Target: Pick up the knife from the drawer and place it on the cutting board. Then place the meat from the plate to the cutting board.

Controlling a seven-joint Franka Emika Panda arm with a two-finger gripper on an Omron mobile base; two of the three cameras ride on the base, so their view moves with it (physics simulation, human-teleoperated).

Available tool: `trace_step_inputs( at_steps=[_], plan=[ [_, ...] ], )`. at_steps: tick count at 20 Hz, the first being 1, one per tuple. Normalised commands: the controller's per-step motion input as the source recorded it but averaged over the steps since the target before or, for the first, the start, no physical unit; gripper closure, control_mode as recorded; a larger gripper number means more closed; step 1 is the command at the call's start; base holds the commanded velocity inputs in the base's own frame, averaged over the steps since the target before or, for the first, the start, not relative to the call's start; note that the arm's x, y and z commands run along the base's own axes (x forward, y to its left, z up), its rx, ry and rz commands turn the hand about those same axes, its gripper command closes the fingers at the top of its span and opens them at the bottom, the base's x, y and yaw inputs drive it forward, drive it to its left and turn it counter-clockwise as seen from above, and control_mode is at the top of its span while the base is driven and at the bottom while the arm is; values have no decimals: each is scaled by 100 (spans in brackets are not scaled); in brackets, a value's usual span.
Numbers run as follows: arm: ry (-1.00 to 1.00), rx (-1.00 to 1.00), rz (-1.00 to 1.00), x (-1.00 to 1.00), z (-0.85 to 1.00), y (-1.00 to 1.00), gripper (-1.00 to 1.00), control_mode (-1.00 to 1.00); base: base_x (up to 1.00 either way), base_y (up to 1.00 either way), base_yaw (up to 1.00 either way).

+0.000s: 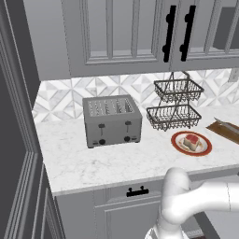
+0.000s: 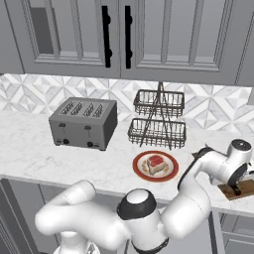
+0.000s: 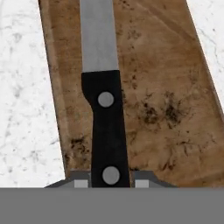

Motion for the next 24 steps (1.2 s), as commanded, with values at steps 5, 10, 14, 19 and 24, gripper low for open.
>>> trace_step_inputs(
  at_steps=[5, 10, 14, 19, 24],
  plan=[
    [2, 1, 0, 29, -14, -41, 100, -100, 0, 0, 0],
    [8, 0, 0, 23, -43, -17, -100, -100, 0, 0, 0],
    [5, 0, 0, 6, -30, 19, -100, -100, 0, 0, 0],
    [-1, 0, 0, -14, 4, 28, -100, -100, 0, 0, 0],
    [-12, 0, -7, -76, 17, 63, -100, -100, 0, 0, 0]
  ],
)
